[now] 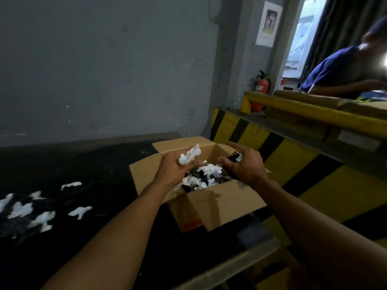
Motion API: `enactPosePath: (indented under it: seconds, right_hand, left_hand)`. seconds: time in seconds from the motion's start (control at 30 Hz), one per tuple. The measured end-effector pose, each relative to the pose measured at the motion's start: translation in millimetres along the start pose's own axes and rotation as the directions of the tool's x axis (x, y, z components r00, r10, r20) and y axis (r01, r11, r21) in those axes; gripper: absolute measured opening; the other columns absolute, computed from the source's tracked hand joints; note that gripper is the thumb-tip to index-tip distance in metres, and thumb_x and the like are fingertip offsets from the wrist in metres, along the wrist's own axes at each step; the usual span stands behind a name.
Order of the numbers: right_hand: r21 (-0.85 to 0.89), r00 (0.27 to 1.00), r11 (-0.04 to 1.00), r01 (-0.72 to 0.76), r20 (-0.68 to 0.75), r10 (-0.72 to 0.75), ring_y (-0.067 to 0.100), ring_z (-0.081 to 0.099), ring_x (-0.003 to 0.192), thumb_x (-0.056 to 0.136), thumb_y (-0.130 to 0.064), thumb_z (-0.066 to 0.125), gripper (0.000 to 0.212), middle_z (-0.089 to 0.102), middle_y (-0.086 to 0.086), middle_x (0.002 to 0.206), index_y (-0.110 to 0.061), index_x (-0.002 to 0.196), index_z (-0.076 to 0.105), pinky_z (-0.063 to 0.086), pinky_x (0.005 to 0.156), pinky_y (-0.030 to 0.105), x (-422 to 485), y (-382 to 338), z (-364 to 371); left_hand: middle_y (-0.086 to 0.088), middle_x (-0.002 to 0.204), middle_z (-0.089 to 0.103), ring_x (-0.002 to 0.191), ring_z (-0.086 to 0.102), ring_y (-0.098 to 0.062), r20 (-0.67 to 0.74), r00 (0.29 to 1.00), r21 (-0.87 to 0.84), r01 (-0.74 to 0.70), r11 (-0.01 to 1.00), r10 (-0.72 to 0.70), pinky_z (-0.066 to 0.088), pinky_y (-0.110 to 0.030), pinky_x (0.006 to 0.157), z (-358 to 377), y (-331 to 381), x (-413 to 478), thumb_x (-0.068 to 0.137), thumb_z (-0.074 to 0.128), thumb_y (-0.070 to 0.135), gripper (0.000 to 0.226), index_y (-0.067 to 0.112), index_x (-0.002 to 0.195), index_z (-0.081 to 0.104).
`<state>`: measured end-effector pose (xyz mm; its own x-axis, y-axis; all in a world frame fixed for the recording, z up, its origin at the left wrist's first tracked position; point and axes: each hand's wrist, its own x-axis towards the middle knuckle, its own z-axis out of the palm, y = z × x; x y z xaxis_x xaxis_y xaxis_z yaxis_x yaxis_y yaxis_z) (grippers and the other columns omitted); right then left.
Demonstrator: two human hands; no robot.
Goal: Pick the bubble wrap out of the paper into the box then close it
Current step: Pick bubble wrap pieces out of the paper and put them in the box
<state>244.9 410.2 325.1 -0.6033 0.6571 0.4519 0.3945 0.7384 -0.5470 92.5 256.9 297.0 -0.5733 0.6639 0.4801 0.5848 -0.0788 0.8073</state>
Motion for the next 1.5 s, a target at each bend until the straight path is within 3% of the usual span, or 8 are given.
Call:
enactPosePath:
  seconds: [0.27, 0.5, 0.63, 0.77, 0.87, 1.2, 1.3, 1.5]
  right_hand:
    - [0.055, 0.994, 0.995, 0.085, 0.057, -0.088, 0.016, 0.062, 0.106, 0.079, -0.044, 0.074, 0.063, 0.066, 0.004, 0.123, -0.019, 0.134, 0.054, 0.047, 0.099, 0.041, 59, 37, 21]
    - [0.054, 0.985, 0.991, 0.121, 0.116, -0.126, 0.015, 0.064, 0.101, 0.082, -0.043, 0.071, 0.059, 0.065, 0.005, 0.125, -0.019, 0.133, 0.055, 0.048, 0.086, 0.029, 116, 60, 57]
    - [0.066, 0.987, 0.995, 0.074, 0.14, -0.083, 0.008, 0.06, 0.091, 0.083, -0.041, 0.07, 0.054, 0.066, 0.005, 0.122, -0.018, 0.13, 0.057, 0.05, 0.084, 0.03, 137, 79, 84]
    - [0.036, 0.977, 0.997, 0.068, 0.2, -0.074, 0.011, 0.06, 0.09, 0.091, -0.045, 0.06, 0.036, 0.069, 0.001, 0.11, -0.019, 0.115, 0.066, 0.043, 0.078, 0.026, 140, 100, 111]
    - [0.014, 0.946, 0.999, 0.034, 0.321, -0.037, 0.018, 0.056, 0.097, 0.095, -0.054, 0.037, 0.041, 0.066, 0.004, 0.106, -0.025, 0.095, 0.066, 0.044, 0.088, 0.039, 139, 119, 136]
    - [0.116, 0.799, 0.99, 0.078, 0.587, -0.132, 0.025, 0.048, 0.121, 0.089, -0.027, 0.04, 0.033, 0.059, 0.004, 0.128, -0.029, 0.111, 0.065, 0.028, 0.107, 0.042, 142, 147, 159]
    - [0.177, 0.78, 0.981, 0.086, 0.601, -0.177, 0.024, 0.052, 0.118, 0.084, 0.002, 0.05, 0.047, 0.059, 0.008, 0.122, -0.014, 0.129, 0.056, 0.026, 0.094, 0.019, 143, 152, 156]
    - [0.202, 0.838, 0.975, 0.09, 0.513, -0.183, 0.024, 0.062, 0.108, 0.084, 0.001, 0.047, 0.04, 0.069, 0.005, 0.113, -0.016, 0.115, 0.066, 0.049, 0.094, 0.035, 154, 155, 155]
  left_hand:
    - [-0.006, 0.066, 0.066, 0.059, 0.053, -0.01, -0.036, 0.994, 0.118, 0.103, 0.988, -0.099, 0.047, -0.033, 0.058, 26, -24, 49, 0.059, 0.072, 0.072, 0.066, 0.009, 0.076, 0.065]
    - [0.006, 0.053, 0.053, 0.049, 0.047, -0.008, -0.134, 0.976, 0.164, 0.193, 0.968, -0.171, 0.036, -0.024, 0.052, 43, -67, 105, 0.072, 0.077, 0.047, 0.04, 0.016, 0.058, 0.056]
    - [0.001, 0.086, 0.074, 0.072, 0.061, -0.008, -0.099, 0.972, 0.14, 0.225, 0.964, -0.212, 0.043, -0.023, 0.064, 66, -99, 119, 0.072, 0.077, 0.048, 0.042, 0.019, 0.103, 0.073]
    - [-0.002, 0.072, 0.067, 0.067, 0.059, -0.015, -0.129, 0.915, 0.195, 0.402, 0.895, -0.382, 0.041, -0.026, 0.056, 86, -128, 118, 0.077, 0.074, 0.05, 0.034, 0.016, 0.073, 0.067]
    - [-0.009, 0.099, 0.07, 0.086, 0.064, -0.026, -0.084, 0.859, 0.379, 0.496, 0.781, -0.505, 0.05, -0.033, 0.072, 95, -146, 115, 0.079, 0.068, 0.05, 0.037, 0.017, 0.096, 0.067]
    - [-0.012, 0.159, -0.004, 0.144, 0.012, -0.038, 0.082, 0.609, 0.78, 0.454, 0.431, -0.789, 0.029, -0.047, 0.112, 119, -133, 99, 0.074, 0.075, 0.039, 0.104, 0.036, 0.151, 0.004]
    - [-0.01, 0.16, -0.004, 0.146, 0.003, -0.035, 0.05, 0.616, 0.79, 0.458, 0.408, -0.786, 0.022, -0.049, 0.115, 121, -131, 96, 0.07, 0.078, 0.044, 0.111, 0.036, 0.151, 0.003]
    - [-0.007, 0.157, 0.023, 0.144, 0.021, -0.026, -0.015, 0.717, 0.668, 0.526, 0.527, -0.697, 0.023, -0.037, 0.115, 124, -124, 91, 0.083, 0.068, 0.043, 0.079, 0.027, 0.149, 0.028]
